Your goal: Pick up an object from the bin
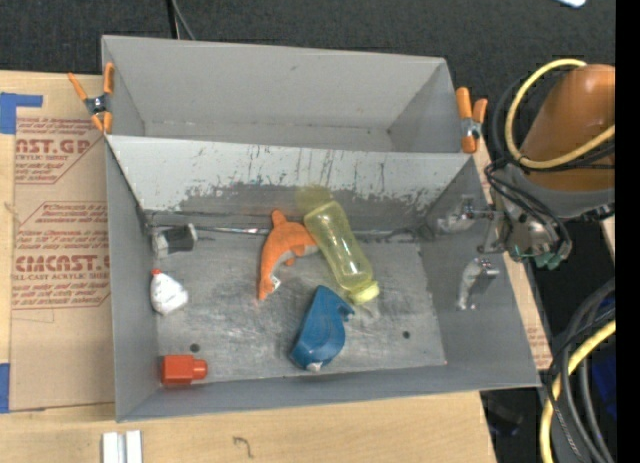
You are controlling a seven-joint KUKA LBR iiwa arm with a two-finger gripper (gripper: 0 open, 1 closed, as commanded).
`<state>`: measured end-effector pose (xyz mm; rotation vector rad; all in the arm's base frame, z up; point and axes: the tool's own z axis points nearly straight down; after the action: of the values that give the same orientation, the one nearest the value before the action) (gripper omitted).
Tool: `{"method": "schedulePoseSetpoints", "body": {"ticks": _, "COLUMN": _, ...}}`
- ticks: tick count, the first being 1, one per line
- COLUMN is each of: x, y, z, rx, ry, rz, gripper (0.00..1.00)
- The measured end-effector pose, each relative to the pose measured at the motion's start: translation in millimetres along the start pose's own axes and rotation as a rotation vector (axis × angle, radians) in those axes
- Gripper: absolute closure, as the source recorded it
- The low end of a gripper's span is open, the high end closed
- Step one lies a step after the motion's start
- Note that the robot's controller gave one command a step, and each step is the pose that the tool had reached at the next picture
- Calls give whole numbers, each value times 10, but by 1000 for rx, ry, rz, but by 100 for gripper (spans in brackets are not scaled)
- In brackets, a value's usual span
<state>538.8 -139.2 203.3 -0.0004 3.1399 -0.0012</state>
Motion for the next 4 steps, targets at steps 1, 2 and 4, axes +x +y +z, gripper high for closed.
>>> {"method": "schedulePoseSetpoints", "body": {"ticks": 1, "x": -53, "y": -158, "z": 1317, "rx": -1, "ry": -2, "rz": 119, "gripper": 100}}
{"method": "schedulePoseSetpoints", "body": {"ticks": 2, "x": -53, "y": -157, "z": 1317, "rx": -1, "ry": -2, "rz": 119, "gripper": 100}}
{"method": "schedulePoseSetpoints", "body": {"ticks": 4, "x": -164, "y": 116, "z": 637, "rx": -1, "ry": 0, "rz": 290, "gripper": 0}}
